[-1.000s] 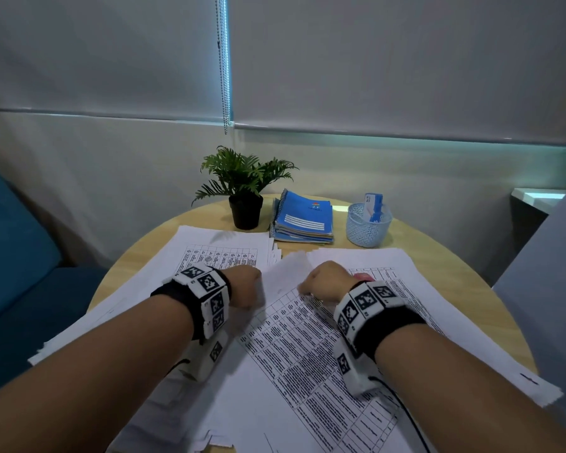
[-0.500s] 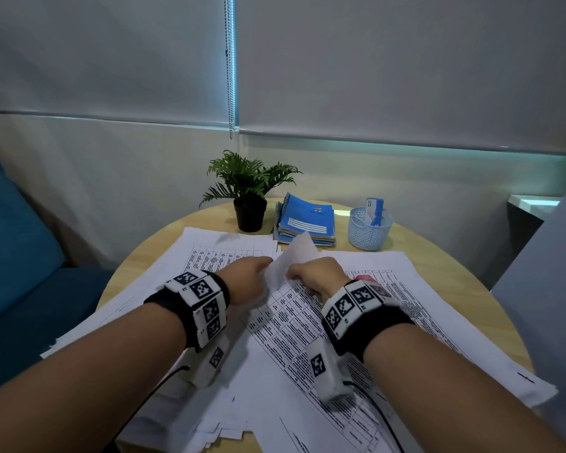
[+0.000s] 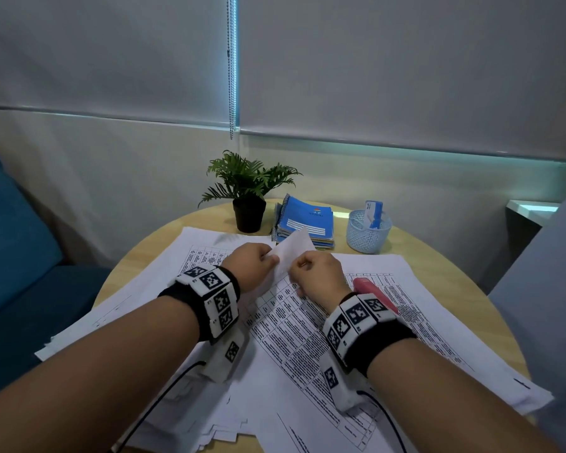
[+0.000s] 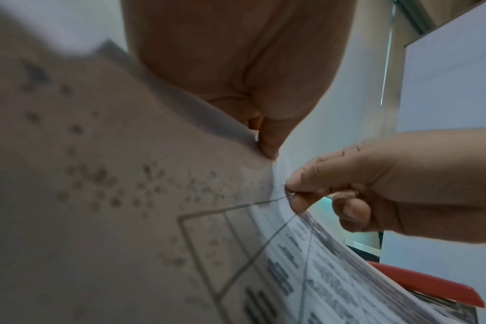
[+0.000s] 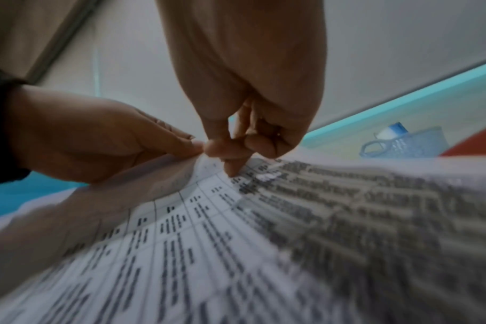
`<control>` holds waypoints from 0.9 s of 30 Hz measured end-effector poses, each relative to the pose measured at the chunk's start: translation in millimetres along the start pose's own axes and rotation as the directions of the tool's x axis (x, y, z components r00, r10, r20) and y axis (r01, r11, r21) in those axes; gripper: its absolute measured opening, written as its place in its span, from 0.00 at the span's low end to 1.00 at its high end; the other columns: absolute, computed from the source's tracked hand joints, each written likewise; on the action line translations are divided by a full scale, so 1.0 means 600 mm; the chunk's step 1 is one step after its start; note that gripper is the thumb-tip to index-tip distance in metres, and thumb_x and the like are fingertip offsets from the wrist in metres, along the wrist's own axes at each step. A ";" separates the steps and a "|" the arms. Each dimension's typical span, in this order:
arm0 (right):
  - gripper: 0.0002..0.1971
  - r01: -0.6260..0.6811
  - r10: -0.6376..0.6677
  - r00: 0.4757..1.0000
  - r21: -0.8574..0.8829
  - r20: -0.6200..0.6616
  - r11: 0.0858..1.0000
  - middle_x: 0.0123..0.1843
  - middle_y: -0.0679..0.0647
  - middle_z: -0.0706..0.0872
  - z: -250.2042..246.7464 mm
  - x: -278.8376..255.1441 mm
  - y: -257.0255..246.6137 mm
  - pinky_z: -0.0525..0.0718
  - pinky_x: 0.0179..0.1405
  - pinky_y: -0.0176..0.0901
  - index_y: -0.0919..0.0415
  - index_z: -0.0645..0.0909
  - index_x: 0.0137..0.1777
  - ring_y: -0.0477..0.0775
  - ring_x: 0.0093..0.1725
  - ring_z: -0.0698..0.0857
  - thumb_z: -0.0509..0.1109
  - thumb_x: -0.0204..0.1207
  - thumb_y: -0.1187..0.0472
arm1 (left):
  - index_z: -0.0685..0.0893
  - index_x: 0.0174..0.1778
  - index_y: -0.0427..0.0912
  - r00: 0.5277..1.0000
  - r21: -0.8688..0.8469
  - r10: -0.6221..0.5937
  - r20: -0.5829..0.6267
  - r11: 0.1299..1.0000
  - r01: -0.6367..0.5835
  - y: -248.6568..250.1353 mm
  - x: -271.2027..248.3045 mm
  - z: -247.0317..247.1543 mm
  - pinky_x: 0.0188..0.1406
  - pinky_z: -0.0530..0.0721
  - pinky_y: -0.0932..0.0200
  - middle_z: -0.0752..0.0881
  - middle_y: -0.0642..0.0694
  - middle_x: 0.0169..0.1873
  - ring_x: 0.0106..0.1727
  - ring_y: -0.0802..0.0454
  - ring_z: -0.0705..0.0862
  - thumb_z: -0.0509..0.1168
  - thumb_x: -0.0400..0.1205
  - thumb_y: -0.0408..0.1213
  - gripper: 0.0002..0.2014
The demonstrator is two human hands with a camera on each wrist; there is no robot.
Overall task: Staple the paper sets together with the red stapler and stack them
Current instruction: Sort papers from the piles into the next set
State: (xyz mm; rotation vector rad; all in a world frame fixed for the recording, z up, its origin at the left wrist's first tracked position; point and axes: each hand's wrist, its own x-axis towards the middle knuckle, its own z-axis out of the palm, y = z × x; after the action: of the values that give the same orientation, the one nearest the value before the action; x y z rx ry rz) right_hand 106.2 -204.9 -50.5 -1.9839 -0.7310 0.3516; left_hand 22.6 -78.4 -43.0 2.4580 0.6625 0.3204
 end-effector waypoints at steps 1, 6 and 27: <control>0.08 0.013 -0.013 1.000 -0.016 -0.006 1.000 0.37 0.58 0.87 -0.001 0.000 -0.002 0.76 0.18 0.32 0.59 0.82 0.36 0.50 0.22 0.84 0.67 0.74 0.69 | 0.68 0.26 0.46 1.000 0.005 0.001 -0.005 1.000 -0.001 0.000 0.001 0.000 0.38 0.69 0.57 0.73 0.49 0.26 0.38 0.46 0.75 0.58 0.84 0.42 0.18; 0.06 0.057 -0.057 0.998 -0.082 0.000 0.995 0.33 0.55 0.84 0.001 0.004 -0.011 0.75 0.17 0.29 0.63 0.82 0.38 0.52 0.25 0.85 0.65 0.73 0.70 | 0.68 0.26 0.47 0.999 -0.013 0.028 -0.020 1.000 -0.028 0.001 -0.006 -0.001 0.37 0.68 0.57 0.72 0.49 0.26 0.36 0.48 0.73 0.58 0.84 0.41 0.19; 0.04 0.098 -0.098 0.995 -0.126 0.011 0.987 0.29 0.49 0.78 -0.085 0.010 0.007 0.81 0.34 0.41 0.61 0.78 0.42 0.52 0.32 0.85 0.67 0.72 0.71 | 0.59 0.78 0.65 0.892 0.476 -0.178 0.415 0.878 -0.047 -0.033 0.007 0.032 0.73 0.71 0.44 0.61 0.43 0.75 0.75 0.41 0.68 0.69 0.73 0.58 0.38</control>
State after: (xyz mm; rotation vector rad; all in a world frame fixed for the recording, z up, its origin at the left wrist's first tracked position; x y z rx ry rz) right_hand 139.0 -237.6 -28.4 -2.0569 -0.8691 0.2565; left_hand 25.4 -70.9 -69.4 2.8110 0.6758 -0.4973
